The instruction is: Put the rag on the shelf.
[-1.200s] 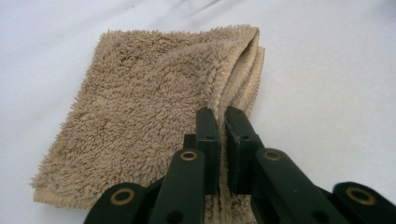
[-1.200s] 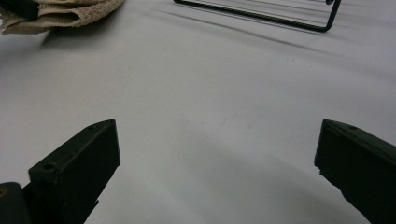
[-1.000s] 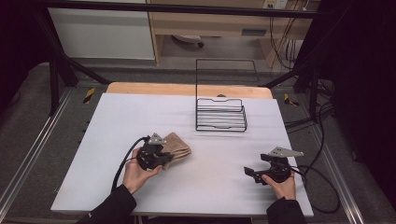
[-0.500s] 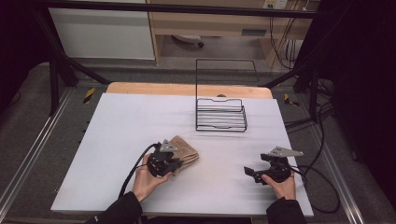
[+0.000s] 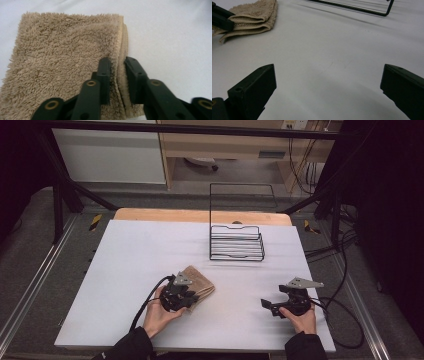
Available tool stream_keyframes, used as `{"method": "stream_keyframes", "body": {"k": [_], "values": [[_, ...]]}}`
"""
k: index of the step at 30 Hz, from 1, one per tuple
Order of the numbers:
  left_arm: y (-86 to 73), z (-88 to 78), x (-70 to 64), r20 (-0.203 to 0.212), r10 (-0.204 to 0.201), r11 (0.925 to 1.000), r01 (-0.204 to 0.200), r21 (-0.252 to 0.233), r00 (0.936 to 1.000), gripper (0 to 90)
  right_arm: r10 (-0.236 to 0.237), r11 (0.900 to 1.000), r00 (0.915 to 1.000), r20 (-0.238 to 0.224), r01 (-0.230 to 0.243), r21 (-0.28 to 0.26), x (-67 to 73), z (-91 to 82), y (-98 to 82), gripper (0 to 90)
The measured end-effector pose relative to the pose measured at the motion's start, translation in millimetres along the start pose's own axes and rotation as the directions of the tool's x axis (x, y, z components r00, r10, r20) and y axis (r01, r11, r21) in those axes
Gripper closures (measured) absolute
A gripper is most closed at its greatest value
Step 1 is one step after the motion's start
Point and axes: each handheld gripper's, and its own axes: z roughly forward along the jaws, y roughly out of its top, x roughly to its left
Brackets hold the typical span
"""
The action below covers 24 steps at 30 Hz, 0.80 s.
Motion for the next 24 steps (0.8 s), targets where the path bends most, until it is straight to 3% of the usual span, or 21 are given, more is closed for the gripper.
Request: {"method": "stream_keyframes", "body": {"k": [8,19,24], "values": [[3.5,-17.1,9.9,-0.009,0.032,0.9994,-0.032,-0.008,0.9994,50.2,0.0,1.0,1.0,0.005,0.0,-0.002,0.7,0.0,0.0,0.8],[-3.4,-41.7,45.4,-0.033,-0.017,0.9992,0.016,-0.037,0.9993,29.2,-0.005,1.0,0.9999,0.015,0.005,0.008,4.8,2.3,1.4,0.5],[-14.8,-48.8,67.8,-0.079,-0.052,0.998,0.049,-0.039,0.9955,23.7,-0.01,1.0,0.9998,0.018,0.01,0.006,6.7,3.8,2.6,0.5]]}}
